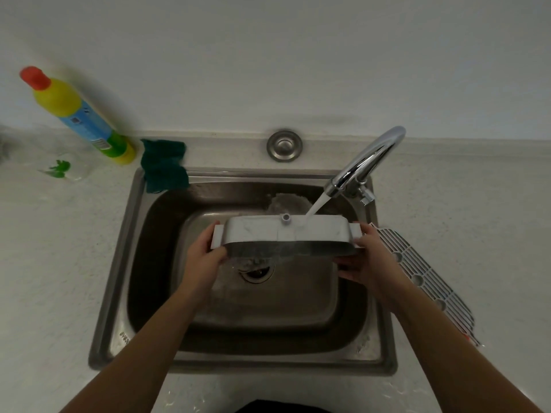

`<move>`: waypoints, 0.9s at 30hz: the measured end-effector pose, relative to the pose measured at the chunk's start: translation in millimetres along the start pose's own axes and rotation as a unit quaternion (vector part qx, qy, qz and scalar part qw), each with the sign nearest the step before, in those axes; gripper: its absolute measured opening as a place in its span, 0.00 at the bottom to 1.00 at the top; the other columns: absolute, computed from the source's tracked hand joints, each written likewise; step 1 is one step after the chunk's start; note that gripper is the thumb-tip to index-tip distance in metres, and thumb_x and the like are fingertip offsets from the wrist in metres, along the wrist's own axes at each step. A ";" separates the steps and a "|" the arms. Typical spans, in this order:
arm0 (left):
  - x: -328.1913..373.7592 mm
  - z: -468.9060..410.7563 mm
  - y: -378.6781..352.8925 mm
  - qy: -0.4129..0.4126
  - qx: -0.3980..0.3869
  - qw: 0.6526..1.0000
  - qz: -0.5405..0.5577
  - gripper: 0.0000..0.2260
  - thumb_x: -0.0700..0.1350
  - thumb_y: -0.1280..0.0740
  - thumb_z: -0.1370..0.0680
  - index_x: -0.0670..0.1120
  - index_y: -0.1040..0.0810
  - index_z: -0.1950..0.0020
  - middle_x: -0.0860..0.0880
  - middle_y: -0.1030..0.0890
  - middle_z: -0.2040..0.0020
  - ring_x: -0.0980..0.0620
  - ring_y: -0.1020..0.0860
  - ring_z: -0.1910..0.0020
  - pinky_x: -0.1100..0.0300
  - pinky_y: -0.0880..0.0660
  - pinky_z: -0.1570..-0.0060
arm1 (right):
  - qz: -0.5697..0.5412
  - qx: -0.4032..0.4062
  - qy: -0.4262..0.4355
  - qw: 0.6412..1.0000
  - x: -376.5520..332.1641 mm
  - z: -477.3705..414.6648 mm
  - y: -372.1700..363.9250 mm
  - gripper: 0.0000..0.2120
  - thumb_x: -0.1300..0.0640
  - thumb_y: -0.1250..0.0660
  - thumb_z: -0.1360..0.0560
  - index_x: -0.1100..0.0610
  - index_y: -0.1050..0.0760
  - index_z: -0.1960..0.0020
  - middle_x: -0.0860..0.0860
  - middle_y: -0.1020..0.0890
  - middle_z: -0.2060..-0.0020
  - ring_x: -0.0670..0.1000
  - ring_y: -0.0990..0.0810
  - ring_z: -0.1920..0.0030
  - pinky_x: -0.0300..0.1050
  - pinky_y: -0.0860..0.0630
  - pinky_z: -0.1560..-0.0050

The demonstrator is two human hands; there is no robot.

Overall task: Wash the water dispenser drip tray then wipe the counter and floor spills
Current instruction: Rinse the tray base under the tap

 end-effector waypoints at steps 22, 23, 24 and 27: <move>4.7 -3.6 -1.3 0.040 0.027 0.992 0.119 0.16 0.49 0.35 0.16 0.55 0.23 0.28 0.51 0.18 0.35 0.51 0.18 0.37 0.53 0.19 0.42 | 0.005 0.070 0.021 0.997 -2.1 -5.1 -6.4 0.20 0.30 0.38 0.26 0.39 0.25 0.41 0.53 0.18 0.40 0.56 0.16 0.43 0.56 0.15 0.50; 10.1 -0.9 0.9 0.018 0.029 0.993 0.113 0.18 0.48 0.33 0.17 0.56 0.25 0.26 0.53 0.19 0.34 0.53 0.19 0.36 0.53 0.19 0.41 | -0.009 0.074 -0.015 0.997 2.2 -8.4 -5.5 0.22 0.28 0.38 0.27 0.40 0.25 0.41 0.54 0.18 0.40 0.57 0.16 0.43 0.57 0.15 0.51; 14.9 2.0 2.9 -0.002 0.033 0.994 0.105 0.21 0.48 0.31 0.18 0.56 0.26 0.25 0.55 0.20 0.34 0.55 0.19 0.36 0.55 0.19 0.40 | -0.012 0.070 -0.046 0.996 5.9 -11.7 -4.8 0.27 0.26 0.39 0.29 0.42 0.25 0.39 0.56 0.17 0.41 0.59 0.15 0.44 0.60 0.15 0.50; 21.2 9.8 9.9 -0.046 0.058 0.994 0.076 0.29 0.48 0.26 0.21 0.56 0.30 0.22 0.61 0.20 0.34 0.62 0.20 0.36 0.63 0.20 0.42 | 0.022 0.051 -0.099 0.994 8.8 -16.5 -6.4 0.38 0.21 0.43 0.29 0.49 0.27 0.33 0.60 0.15 0.44 0.61 0.11 0.52 0.60 0.14 0.55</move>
Point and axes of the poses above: each hand's wrist, its own z-axis away from the middle knuckle, its own y-axis out of the back of the hand, x = y × z, the point moved 3 cm from there along -z, towards the middle knuckle
